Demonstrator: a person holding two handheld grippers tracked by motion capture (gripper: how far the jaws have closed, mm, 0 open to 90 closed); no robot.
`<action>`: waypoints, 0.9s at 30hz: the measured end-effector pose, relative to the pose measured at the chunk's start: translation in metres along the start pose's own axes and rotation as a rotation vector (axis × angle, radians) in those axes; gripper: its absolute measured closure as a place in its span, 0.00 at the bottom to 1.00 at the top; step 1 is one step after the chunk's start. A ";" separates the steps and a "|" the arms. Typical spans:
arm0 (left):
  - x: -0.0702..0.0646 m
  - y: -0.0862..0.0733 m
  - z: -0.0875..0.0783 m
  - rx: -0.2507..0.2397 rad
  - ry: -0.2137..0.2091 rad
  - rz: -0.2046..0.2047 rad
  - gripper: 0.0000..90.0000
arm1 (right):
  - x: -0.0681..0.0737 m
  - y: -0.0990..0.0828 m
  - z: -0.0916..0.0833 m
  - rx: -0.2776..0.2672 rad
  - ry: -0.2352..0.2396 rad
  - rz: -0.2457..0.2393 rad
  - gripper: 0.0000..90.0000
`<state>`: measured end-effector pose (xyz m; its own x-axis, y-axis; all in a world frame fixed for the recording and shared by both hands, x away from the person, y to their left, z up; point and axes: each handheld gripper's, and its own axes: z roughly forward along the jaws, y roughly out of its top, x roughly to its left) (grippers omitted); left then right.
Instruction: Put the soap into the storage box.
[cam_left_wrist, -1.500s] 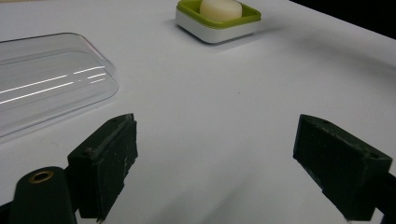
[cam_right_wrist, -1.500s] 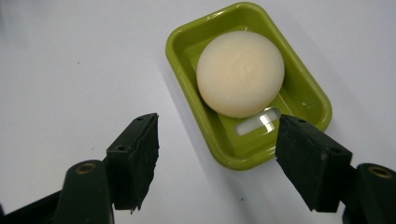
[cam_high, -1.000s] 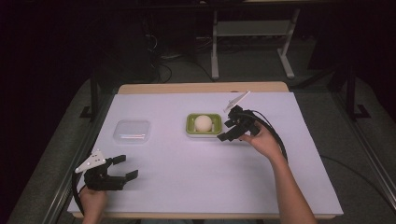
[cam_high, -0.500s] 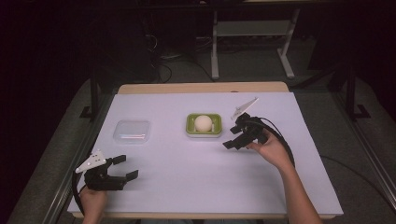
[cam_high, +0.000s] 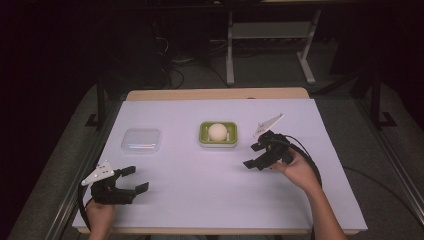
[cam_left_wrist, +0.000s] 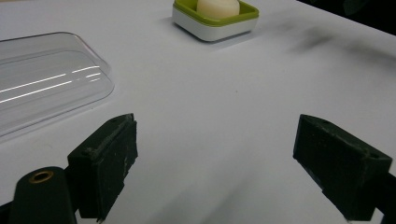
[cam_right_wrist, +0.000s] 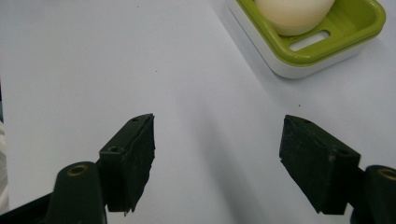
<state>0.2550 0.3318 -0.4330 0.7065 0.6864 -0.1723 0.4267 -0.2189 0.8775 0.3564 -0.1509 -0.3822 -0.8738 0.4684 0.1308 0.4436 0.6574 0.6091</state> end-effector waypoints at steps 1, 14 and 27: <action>0.000 0.000 0.000 -0.002 0.000 0.000 0.15 | 0.000 -0.001 0.000 -0.003 -0.002 -0.006 0.29; 0.000 0.000 0.000 0.008 0.001 0.006 0.15 | 0.012 -0.032 -0.007 -0.017 -0.003 0.019 0.29; -0.001 -0.001 0.001 0.005 0.002 0.000 0.15 | 0.033 -0.071 -0.018 -0.054 -0.014 0.047 0.29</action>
<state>0.2545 0.3305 -0.4337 0.7059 0.6874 -0.1712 0.4293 -0.2229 0.8752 0.2927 -0.1933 -0.4073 -0.8494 0.5062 0.1495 0.4722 0.6024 0.6436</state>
